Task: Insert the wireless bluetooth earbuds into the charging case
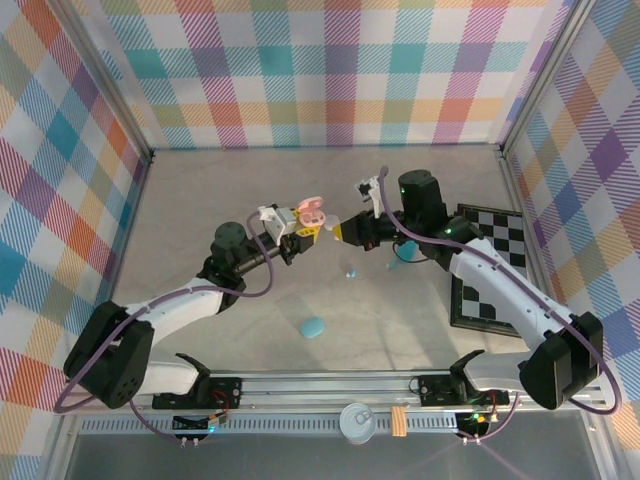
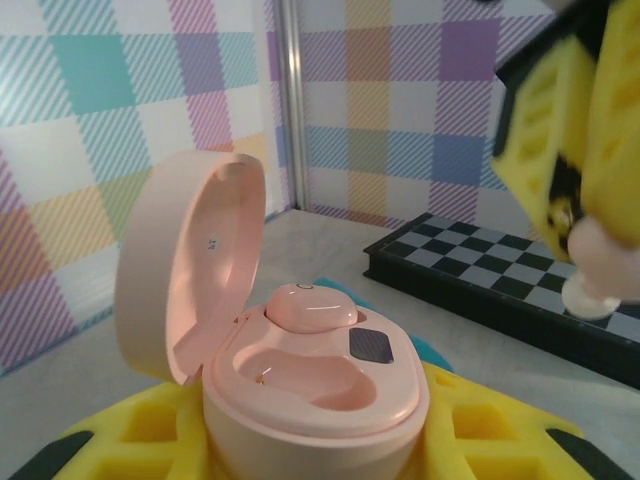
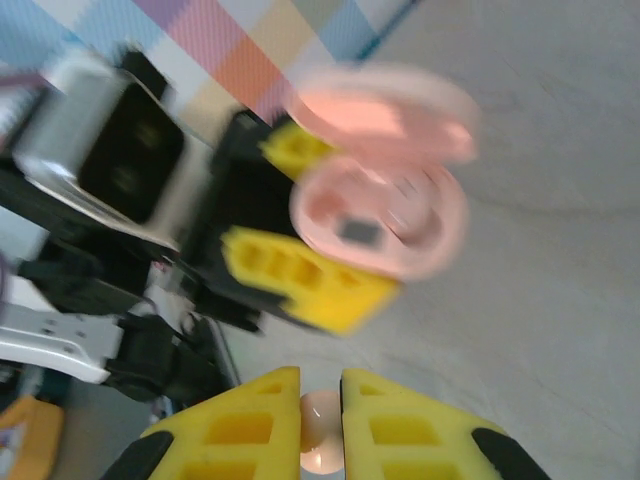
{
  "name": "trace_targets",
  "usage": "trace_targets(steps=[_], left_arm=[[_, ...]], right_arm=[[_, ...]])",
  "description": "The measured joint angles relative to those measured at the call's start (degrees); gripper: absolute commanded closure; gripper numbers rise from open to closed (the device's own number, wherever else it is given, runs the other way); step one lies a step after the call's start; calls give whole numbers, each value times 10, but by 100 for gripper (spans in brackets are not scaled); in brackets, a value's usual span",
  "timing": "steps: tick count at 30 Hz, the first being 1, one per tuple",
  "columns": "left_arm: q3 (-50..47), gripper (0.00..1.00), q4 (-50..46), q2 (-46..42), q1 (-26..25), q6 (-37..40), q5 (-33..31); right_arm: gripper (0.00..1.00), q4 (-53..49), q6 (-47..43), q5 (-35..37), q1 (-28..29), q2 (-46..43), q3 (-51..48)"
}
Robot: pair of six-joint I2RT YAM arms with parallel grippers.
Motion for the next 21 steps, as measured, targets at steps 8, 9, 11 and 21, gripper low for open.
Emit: trace_targets(steps=[8,9,11,21], left_arm=[[29,76,41,38,-21,-7,5],[31,76,43,40,-22,-8,5],[37,76,47,45,-25,-12,5],[45,76,54,57,-35,-20,5]], right_arm=[[86,87,33,-32,0,37,54],[86,89,33,-32,0,43,58],[86,94,33,-33,0,54,61],[86,93,32,-33,0,85,67]])
